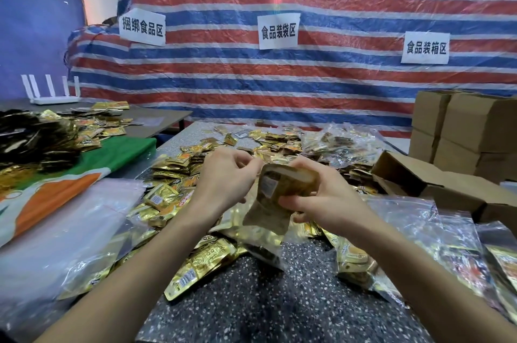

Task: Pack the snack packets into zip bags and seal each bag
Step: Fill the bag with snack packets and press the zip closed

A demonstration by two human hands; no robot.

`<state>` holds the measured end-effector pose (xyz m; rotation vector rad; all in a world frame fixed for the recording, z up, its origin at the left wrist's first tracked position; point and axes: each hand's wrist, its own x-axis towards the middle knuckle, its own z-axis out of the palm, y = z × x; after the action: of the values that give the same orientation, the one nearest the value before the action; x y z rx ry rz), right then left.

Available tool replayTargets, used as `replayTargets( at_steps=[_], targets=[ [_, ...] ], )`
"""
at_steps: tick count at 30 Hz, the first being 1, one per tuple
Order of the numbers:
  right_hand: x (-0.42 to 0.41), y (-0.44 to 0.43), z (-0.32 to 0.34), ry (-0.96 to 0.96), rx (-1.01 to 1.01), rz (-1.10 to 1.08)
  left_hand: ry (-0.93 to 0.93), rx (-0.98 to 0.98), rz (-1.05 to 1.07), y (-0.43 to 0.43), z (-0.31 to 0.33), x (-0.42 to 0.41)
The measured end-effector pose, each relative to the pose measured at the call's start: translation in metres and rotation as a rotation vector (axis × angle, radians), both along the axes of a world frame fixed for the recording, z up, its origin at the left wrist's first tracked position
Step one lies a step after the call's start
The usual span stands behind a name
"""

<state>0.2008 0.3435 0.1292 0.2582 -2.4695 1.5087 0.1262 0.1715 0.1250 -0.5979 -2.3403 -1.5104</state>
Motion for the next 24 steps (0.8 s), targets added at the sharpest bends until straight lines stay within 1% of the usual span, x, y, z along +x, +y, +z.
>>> replayTargets(
  at_steps=[3, 5, 7, 10, 13, 17, 21, 24],
  targets=[
    [0.006, 0.003, 0.008, -0.092, -0.155, 0.071, -0.055, 0.107, 0.015, 0.001, 0.002, -0.001],
    [0.009, 0.004, 0.012, -0.118, -0.209, 0.096, -0.102, 0.183, 0.002, 0.001, 0.003, -0.002],
    [0.009, 0.003, 0.011, -0.135, -0.190, 0.088, -0.156, 0.244, -0.029, 0.001, 0.004, -0.002],
    [0.008, 0.003, 0.004, -0.216, -0.123, 0.058, -0.214, 0.270, -0.082, 0.003, 0.003, 0.000],
    [0.009, 0.005, 0.000, -0.267, -0.168, 0.059, -0.256, 0.289, -0.112, 0.002, 0.001, 0.000],
    [0.008, 0.010, 0.001, -0.156, -0.118, -0.046, -0.259, 0.266, -0.105, -0.002, 0.002, 0.000],
    [0.007, 0.015, 0.003, 0.032, 0.027, -0.117, -0.201, 0.238, -0.085, -0.004, 0.008, 0.001],
    [0.006, 0.015, 0.005, 0.130, 0.083, -0.105, -0.151, 0.229, -0.069, -0.003, 0.011, 0.003]
  ],
)
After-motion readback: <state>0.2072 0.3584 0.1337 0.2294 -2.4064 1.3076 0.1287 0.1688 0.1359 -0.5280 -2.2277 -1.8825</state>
